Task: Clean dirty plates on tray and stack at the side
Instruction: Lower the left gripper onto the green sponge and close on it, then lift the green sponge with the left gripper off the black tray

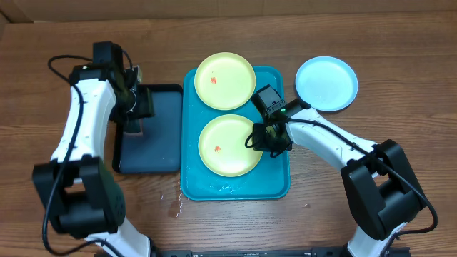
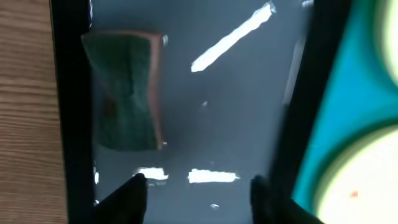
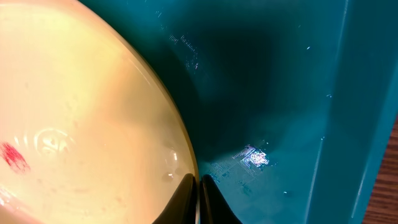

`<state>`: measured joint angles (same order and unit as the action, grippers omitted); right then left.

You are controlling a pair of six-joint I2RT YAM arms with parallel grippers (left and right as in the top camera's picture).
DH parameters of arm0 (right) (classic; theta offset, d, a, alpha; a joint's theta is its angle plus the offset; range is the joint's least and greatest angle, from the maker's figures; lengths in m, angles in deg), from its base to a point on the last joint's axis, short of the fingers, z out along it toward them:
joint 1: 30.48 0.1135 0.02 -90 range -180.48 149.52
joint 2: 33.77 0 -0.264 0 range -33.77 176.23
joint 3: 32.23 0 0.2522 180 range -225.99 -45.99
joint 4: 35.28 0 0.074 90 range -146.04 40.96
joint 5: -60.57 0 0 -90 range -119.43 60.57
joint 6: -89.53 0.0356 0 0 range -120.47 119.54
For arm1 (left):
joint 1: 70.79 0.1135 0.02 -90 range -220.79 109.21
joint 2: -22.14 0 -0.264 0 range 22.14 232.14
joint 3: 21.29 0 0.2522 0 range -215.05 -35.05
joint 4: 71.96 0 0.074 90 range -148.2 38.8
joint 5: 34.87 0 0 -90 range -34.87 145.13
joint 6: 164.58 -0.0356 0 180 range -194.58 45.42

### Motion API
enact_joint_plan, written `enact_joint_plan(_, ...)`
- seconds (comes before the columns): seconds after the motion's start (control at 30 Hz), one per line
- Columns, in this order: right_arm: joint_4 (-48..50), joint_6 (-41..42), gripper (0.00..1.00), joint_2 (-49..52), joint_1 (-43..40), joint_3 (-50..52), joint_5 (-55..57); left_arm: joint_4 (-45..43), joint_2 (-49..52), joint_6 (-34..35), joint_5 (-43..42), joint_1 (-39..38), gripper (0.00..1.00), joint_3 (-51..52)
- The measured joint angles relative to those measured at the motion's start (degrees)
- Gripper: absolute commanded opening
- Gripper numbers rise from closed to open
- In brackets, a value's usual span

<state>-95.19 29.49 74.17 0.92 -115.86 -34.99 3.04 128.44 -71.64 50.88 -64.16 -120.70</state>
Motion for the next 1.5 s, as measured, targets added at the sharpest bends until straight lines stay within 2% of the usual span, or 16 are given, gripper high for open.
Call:
enact_joint_plan(0.23,0.0,0.0,0.05,0.0,0.0,0.0,0.0,-2.6,3.8,1.0,5.1,0.0,0.52,0.0)
enact_joint_plan(0.37,-0.1,0.0,0.05,0.0,0.0,0.0,0.0,-4.0,4.4,2.5,7.2,0.5,0.42,0.0)
enact_joint_plan(0.87,-0.1,0.0,0.05,0.0,0.0,0.0,0.0,-6.1,9.7,3.5,8.4,2.9,0.43,0.0)
enact_joint_plan(1.17,-0.1,0.0,0.05,0.0,0.0,0.0,0.0,-7.1,9.7,3.5,8.4,2.9,0.39,0.0)
enact_joint_plan(1.5,-0.1,0.0,0.05,0.0,0.0,0.0,0.0,-12.4,9.7,2.4,8.4,2.9,0.39,2.7)
